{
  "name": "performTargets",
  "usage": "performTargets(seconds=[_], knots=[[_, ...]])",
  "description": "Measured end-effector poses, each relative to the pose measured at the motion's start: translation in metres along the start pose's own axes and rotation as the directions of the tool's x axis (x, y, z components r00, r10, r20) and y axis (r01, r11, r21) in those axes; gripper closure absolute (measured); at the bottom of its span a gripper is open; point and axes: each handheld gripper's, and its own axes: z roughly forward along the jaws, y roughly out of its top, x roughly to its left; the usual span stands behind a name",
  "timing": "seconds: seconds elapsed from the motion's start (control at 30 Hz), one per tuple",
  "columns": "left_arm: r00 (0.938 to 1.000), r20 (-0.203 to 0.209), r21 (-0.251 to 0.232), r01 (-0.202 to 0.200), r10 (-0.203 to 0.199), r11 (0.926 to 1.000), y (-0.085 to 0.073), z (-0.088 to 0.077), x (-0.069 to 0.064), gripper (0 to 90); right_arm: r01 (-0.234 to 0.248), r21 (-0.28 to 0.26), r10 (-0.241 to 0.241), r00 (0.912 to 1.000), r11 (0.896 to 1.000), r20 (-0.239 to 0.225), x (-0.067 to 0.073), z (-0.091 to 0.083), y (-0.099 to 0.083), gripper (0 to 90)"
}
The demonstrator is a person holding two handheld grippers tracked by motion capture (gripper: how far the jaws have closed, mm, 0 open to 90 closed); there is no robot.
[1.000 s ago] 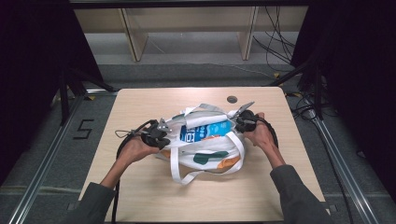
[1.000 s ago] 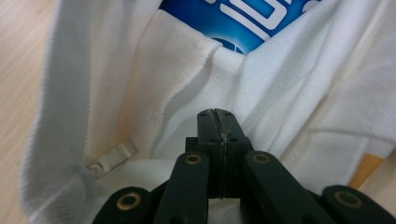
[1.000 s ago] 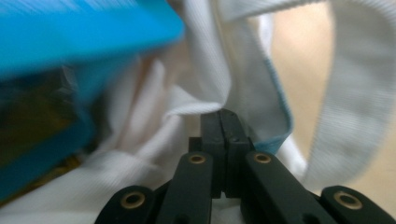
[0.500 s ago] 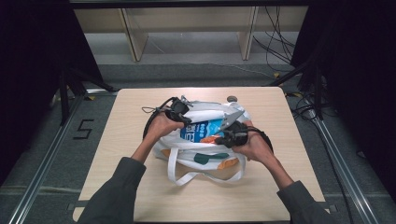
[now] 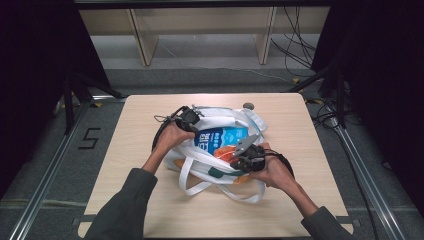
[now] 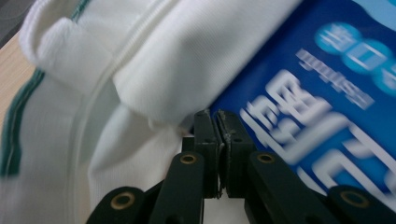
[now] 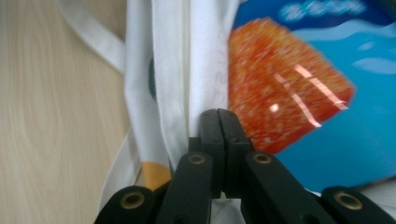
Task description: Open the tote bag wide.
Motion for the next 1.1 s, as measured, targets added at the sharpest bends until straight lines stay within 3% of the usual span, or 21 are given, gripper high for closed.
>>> performTargets(seconds=[0.07,0.2,0.3,0.33,0.4,0.43,0.47,0.5,0.53,0.6,0.63,0.67,0.73,0.77,0.87,0.9,0.97,1.0,1.03,1.07,1.1], knots=[[0.9998,0.021,-0.032,0.004,-0.003,0.9995,-0.009,-0.008,0.000,85.7,-0.042,-0.043,0.043,0.9989,0.998,0.019,0.000,-0.007,-0.001,90.0],[0.9989,0.041,-0.060,0.027,-0.024,0.9979,-0.019,-0.019,0.003,85.0,-0.068,-0.105,0.073,0.9960,0.992,0.050,-0.006,-0.016,0.000,90.0],[0.9953,0.069,-0.140,0.077,-0.068,0.9872,-0.028,-0.034,0.009,83.5,-0.069,-0.189,0.087,0.9922,0.980,0.089,-0.016,-0.028,-0.001,90.0],[0.9939,0.043,-0.189,0.108,-0.102,0.9761,-0.035,-0.043,0.017,83.7,-0.096,-0.242,0.133,0.9811,0.965,0.141,-0.025,-0.038,-0.005,90.0],[0.9924,0.027,-0.200,0.123,-0.120,0.9721,-0.039,-0.047,0.023,84.4,-0.099,-0.244,0.143,0.9750,0.965,0.170,-0.029,-0.042,-0.007,90.0],[0.9841,0.031,-0.211,0.178,-0.175,0.9611,-0.048,-0.050,0.035,84.6,-0.126,-0.263,0.193,0.9496,0.957,0.247,-0.045,-0.050,-0.018,90.0],[0.9841,0.031,-0.211,0.178,-0.175,0.9611,-0.048,-0.050,0.035,85.0,-0.126,-0.263,0.193,0.9496,0.957,0.247,-0.045,-0.050,-0.018,90.0],[0.9812,0.029,-0.191,0.193,-0.191,0.9624,-0.057,-0.048,0.043,85.9,-0.162,-0.260,0.232,0.9356,0.952,0.266,-0.056,-0.050,-0.027,90.0],[0.9812,0.029,-0.191,0.193,-0.191,0.9624,-0.057,-0.048,0.043,86.2,-0.162,-0.260,0.232,0.9356,0.952,0.266,-0.056,-0.050,-0.027,90.0],[0.9837,-0.004,-0.150,0.177,-0.180,0.9727,-0.065,-0.038,0.047,87.0,-0.187,-0.227,0.243,0.9363,0.956,0.253,-0.064,-0.044,-0.037,90.0],[0.9784,0.000,-0.149,0.205,-0.207,0.9674,-0.072,-0.029,0.050,88.4,-0.201,-0.170,0.240,0.9353,0.965,0.260,-0.068,-0.030,-0.045,90.0],[0.9784,0.000,-0.149,0.205,-0.207,0.9674,-0.072,-0.029,0.050,89.1,-0.201,-0.170,0.240,0.9353,0.965,0.260,-0.068,-0.030,-0.045,90.0],[0.9759,0.015,-0.131,0.218,-0.217,0.9673,-0.081,-0.022,0.055,89.3,-0.241,-0.109,0.261,0.9331,0.964,0.247,-0.071,-0.008,-0.059,90.0],[0.9717,0.019,-0.140,0.236,-0.236,0.9617,-0.082,-0.020,0.056,89.4,-0.265,-0.107,0.283,0.9299,0.958,0.235,-0.071,-0.002,-0.064,90.0],[0.9759,0.000,-0.127,0.216,-0.218,0.9680,-0.083,-0.020,0.055,89.4,-0.284,-0.081,0.295,0.9312,0.955,0.214,-0.073,0.001,-0.069,90.0],[0.9791,-0.005,-0.109,0.202,-0.203,0.9733,-0.081,-0.021,0.053,89.3,-0.278,-0.106,0.295,0.9273,0.955,0.230,-0.072,0.003,-0.069,90.0],[0.9759,0.004,-0.147,0.216,-0.218,0.9652,-0.077,-0.026,0.047,87.1,-0.266,-0.106,0.284,0.9281,0.958,0.241,-0.071,-0.006,-0.063,90.0],[0.9747,0.019,-0.163,0.223,-0.223,0.9611,-0.076,-0.030,0.044,84.9,-0.271,-0.138,0.297,0.9262,0.953,0.232,-0.068,-0.011,-0.060,90.0],[0.9772,0.026,-0.176,0.212,-0.211,0.9613,-0.074,-0.034,0.041,83.5,-0.239,-0.175,0.274,0.9359,0.955,0.221,-0.066,-0.017,-0.055,90.0],[0.9772,0.026,-0.176,0.212,-0.211,0.9613,-0.074,-0.034,0.041,83.3,-0.239,-0.175,0.274,0.9359,0.955,0.221,-0.066,-0.017,-0.055,90.0],[0.9813,0.025,-0.186,0.192,-0.191,0.9635,-0.070,-0.039,0.036,83.3,-0.192,-0.240,0.241,0.9511,0.952,0.194,-0.057,-0.028,-0.042,90.0]])
